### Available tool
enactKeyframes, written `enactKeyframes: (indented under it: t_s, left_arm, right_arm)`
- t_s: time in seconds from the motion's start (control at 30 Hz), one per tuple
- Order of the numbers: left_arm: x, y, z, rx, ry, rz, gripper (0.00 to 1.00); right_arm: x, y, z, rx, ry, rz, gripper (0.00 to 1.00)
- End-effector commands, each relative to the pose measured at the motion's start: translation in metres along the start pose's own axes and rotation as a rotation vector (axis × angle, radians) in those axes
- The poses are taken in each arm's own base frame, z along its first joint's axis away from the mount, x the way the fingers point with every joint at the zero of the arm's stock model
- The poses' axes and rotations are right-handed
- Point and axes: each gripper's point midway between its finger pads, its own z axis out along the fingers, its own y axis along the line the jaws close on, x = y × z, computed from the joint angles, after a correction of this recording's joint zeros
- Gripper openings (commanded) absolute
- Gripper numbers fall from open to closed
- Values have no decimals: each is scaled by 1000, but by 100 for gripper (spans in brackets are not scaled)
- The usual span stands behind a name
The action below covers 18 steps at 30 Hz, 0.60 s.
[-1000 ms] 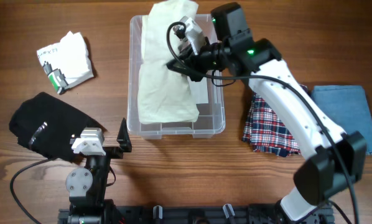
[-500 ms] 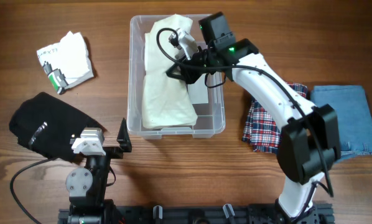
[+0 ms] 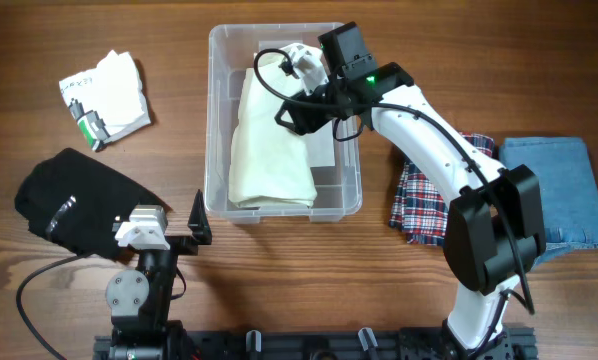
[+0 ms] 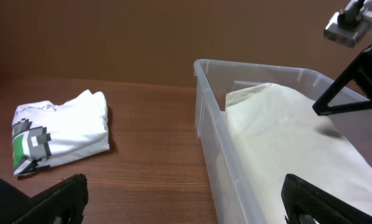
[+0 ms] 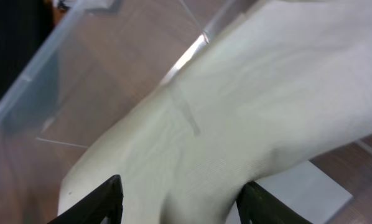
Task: Pack container
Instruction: 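Release the cloth and move the right gripper to the plaid shirt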
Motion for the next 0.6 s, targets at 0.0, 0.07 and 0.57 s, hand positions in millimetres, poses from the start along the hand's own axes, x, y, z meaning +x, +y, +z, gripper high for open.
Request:
enactKeyframes:
  t_s: [0.0, 0.07, 0.57]
  left_arm:
    - [3, 0, 0, 1, 8, 14, 100]
    - [3, 0, 1, 1, 8, 14, 100]
    - [3, 0, 1, 1, 8, 14, 100]
  right_arm:
    - [-4, -17, -8, 117, -3, -9, 60]
    - [-3, -24, -12, 165, 2, -8, 60]
    - [-36, -10, -93, 308, -161, 103, 55]
